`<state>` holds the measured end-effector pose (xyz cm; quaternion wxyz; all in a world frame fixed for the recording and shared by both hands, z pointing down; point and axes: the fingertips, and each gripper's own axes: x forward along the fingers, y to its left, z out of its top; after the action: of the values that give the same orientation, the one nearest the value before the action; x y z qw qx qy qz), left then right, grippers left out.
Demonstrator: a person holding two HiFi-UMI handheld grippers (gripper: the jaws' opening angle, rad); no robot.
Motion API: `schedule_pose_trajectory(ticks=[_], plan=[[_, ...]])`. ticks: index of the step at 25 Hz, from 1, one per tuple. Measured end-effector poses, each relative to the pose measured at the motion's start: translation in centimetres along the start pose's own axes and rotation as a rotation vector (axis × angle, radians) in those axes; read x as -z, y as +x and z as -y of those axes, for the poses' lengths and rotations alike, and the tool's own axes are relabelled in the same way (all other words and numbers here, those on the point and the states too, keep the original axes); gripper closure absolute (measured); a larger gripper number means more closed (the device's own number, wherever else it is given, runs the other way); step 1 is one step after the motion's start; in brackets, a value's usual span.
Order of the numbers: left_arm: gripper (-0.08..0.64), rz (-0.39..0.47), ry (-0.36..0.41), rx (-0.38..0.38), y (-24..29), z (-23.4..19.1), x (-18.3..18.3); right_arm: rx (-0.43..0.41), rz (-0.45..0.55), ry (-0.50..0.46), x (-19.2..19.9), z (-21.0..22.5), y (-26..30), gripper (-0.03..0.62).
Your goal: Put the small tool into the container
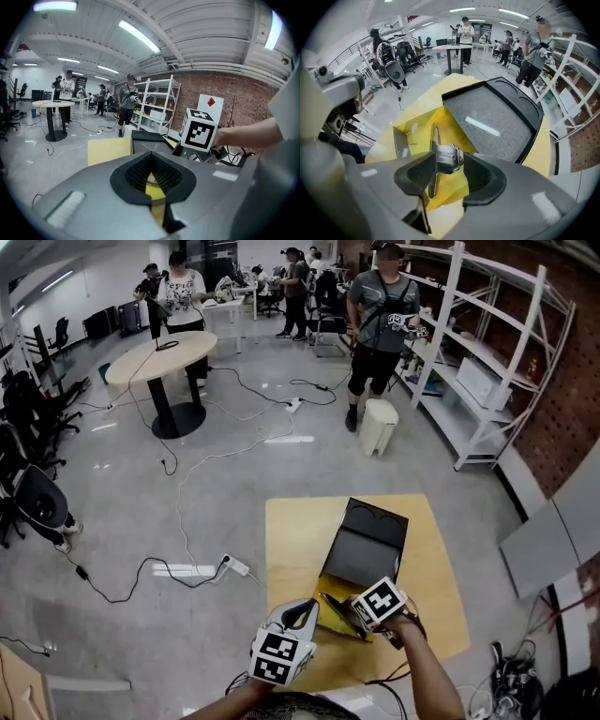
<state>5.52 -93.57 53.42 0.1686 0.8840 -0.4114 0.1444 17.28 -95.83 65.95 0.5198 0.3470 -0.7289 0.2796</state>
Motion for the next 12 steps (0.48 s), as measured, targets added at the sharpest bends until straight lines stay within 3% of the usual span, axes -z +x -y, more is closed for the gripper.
schedule_pose_trajectory(ticks=[3,9,12], plan=[[0.552,-0.005,0.001,0.006,-0.2,2.6,1.3,0.0,0.022,0.008,2.5,0.0,-0.5,0.403],[0.551,0.0,0.015,0.011,0.2,9.3,0.3,0.0,0.121,0.048,6.5,2.1,-5.0,0.413],[0.549,0.004,0.022,0.004,-0.1,13.1,0.2,-0.009,0.188,0.064,9.2,2.5,-7.9,0.455]])
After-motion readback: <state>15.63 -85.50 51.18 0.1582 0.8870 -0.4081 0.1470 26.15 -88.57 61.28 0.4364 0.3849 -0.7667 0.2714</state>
